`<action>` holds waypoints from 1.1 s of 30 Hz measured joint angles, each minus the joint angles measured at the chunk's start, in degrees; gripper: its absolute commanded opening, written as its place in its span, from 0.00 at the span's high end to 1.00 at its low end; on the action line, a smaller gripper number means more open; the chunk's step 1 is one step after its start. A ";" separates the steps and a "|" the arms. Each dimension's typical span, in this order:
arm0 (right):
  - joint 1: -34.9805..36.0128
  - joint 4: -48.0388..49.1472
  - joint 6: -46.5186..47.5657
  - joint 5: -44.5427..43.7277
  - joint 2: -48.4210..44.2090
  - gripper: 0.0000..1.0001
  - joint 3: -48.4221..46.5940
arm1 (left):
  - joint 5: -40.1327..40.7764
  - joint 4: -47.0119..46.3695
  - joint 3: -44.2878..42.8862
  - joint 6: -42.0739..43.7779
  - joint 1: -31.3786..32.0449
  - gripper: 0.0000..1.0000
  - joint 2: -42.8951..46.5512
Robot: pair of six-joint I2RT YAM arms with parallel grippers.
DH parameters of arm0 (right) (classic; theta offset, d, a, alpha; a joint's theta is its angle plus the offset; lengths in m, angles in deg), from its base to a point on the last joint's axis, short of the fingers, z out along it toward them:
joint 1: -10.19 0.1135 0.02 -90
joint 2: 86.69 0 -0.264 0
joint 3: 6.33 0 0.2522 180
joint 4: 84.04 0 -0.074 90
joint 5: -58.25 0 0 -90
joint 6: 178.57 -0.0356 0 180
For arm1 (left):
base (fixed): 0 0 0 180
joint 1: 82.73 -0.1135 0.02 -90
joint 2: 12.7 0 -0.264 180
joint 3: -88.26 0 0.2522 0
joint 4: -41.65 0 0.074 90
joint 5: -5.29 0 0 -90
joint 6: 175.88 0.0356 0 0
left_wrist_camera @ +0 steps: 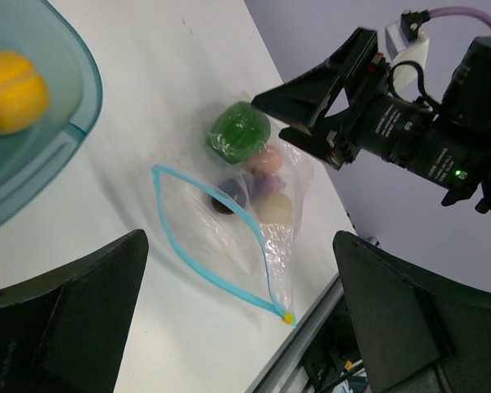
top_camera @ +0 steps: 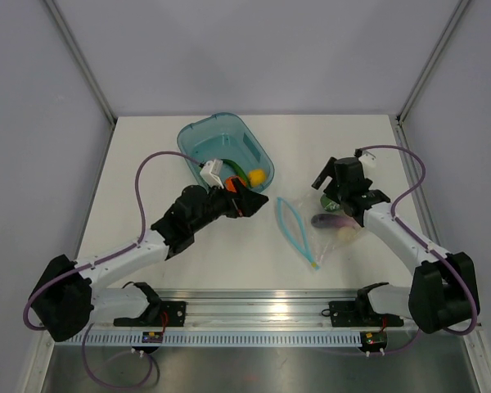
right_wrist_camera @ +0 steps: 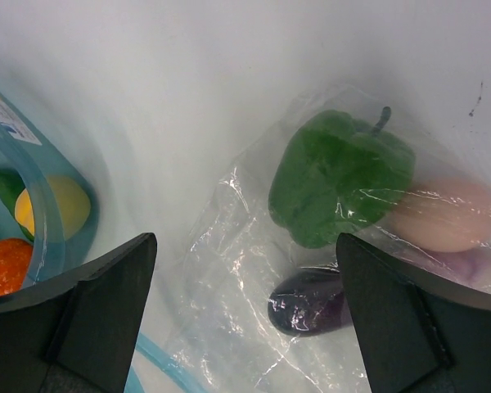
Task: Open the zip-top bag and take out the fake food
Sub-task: Adjust the zipper food storage bag at the center of the board.
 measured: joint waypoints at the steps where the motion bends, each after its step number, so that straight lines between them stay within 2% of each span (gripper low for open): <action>1: 0.00 -0.24 -0.33 -0.81 -0.28 0.02 0.00 | 0.39 -0.02 0.00 -0.72 0.79 0.01 -0.74; 5: 0.00 -1.38 -1.88 -3.43 -0.87 0.02 0.00 | 1.75 -0.66 0.00 -3.72 2.97 0.03 -5.29; 11: 0.00 -2.93 -4.35 -7.78 -1.75 0.03 0.63 | 4.63 -5.75 -0.15 -5.77 8.41 0.01 -11.85; 15: -0.17 -3.87 -5.38 -9.40 -1.92 0.03 0.94 | 6.64 -6.21 -3.50 -7.89 11.61 0.01 -16.31; 26: -2.12 -4.52 -7.15 -10.16 -2.73 0.04 1.64 | 8.46 -5.38 -12.39 -15.26 12.15 0.03 -26.88; 33: -2.62 -4.57 -7.67 -10.16 -3.91 0.04 1.92 | 7.54 -5.33 -13.11 -17.81 12.20 0.04 -29.92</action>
